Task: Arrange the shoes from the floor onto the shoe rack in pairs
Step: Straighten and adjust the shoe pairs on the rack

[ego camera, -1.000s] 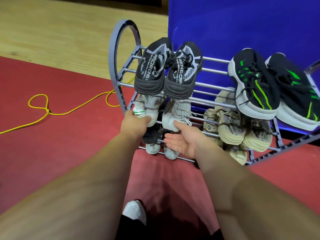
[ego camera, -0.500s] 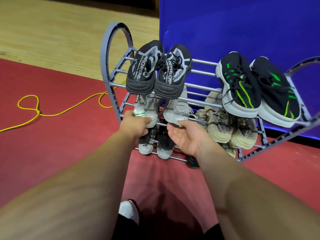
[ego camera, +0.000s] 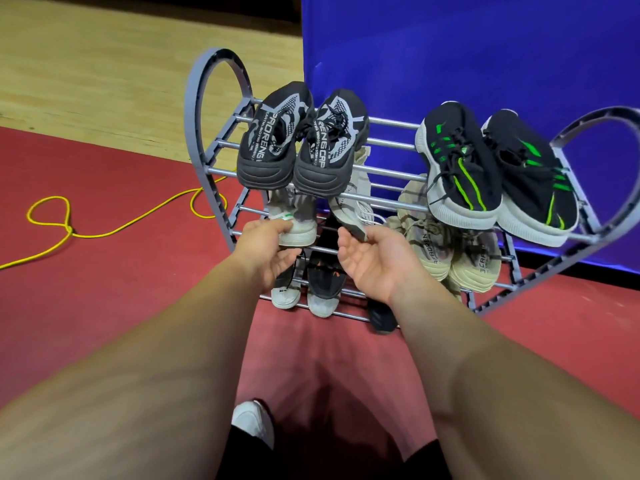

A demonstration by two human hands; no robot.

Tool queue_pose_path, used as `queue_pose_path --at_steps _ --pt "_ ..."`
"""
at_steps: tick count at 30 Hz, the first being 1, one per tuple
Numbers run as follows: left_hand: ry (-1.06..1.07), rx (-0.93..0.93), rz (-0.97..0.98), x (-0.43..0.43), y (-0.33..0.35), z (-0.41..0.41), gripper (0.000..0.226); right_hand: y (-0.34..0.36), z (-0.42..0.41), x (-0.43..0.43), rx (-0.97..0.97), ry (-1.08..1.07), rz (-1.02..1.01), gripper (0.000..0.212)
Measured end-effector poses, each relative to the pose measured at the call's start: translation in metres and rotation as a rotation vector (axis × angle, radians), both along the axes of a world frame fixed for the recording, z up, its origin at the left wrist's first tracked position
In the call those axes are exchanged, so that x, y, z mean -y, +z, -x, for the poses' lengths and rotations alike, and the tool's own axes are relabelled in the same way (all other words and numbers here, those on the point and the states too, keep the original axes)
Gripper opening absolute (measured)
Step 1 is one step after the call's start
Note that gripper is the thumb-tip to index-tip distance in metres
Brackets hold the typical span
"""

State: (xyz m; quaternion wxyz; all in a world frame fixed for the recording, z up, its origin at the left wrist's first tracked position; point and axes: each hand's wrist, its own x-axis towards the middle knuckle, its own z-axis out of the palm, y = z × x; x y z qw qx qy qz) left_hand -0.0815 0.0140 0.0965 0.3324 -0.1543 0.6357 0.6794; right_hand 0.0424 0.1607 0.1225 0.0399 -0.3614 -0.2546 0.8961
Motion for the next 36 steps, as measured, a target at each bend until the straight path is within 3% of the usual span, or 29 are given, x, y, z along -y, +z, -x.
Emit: queue_pose_path --at_steps 6,13,16,20,23,26,27,31,36 --pt "-0.136 -0.03 0.14 -0.004 -0.004 -0.013 0.037 0.002 -0.004 -0.007 0.037 0.011 -0.087 0.023" --pt "-0.292 0.008 0.162 -0.011 -0.002 -0.019 0.031 -0.001 -0.015 -0.016 0.135 0.105 -0.449 0.023" --pt "-0.223 -0.013 0.154 -0.007 0.002 -0.017 0.026 0.002 -0.02 -0.019 0.102 0.168 -0.47 0.026" --pt "0.046 -0.051 0.078 -0.004 0.013 -0.01 0.003 0.006 -0.026 -0.022 0.054 0.234 -0.44 0.034" --pt "0.131 -0.011 -0.008 0.001 0.017 -0.005 0.02 0.009 -0.032 -0.028 0.039 0.225 -0.406 0.036" --pt "0.125 0.029 -0.056 0.008 0.014 0.0 0.068 0.004 -0.039 -0.037 0.066 0.199 -0.369 0.039" --pt "0.129 0.03 -0.065 0.01 0.013 0.001 0.075 0.001 -0.041 -0.04 0.081 0.189 -0.35 0.04" --pt "0.196 0.044 -0.127 0.012 0.02 0.0 0.066 -0.002 -0.045 -0.041 0.114 0.173 -0.311 0.027" --pt "0.177 0.067 -0.192 0.018 0.023 -0.001 0.06 -0.006 -0.043 -0.039 0.137 0.183 -0.296 0.04"
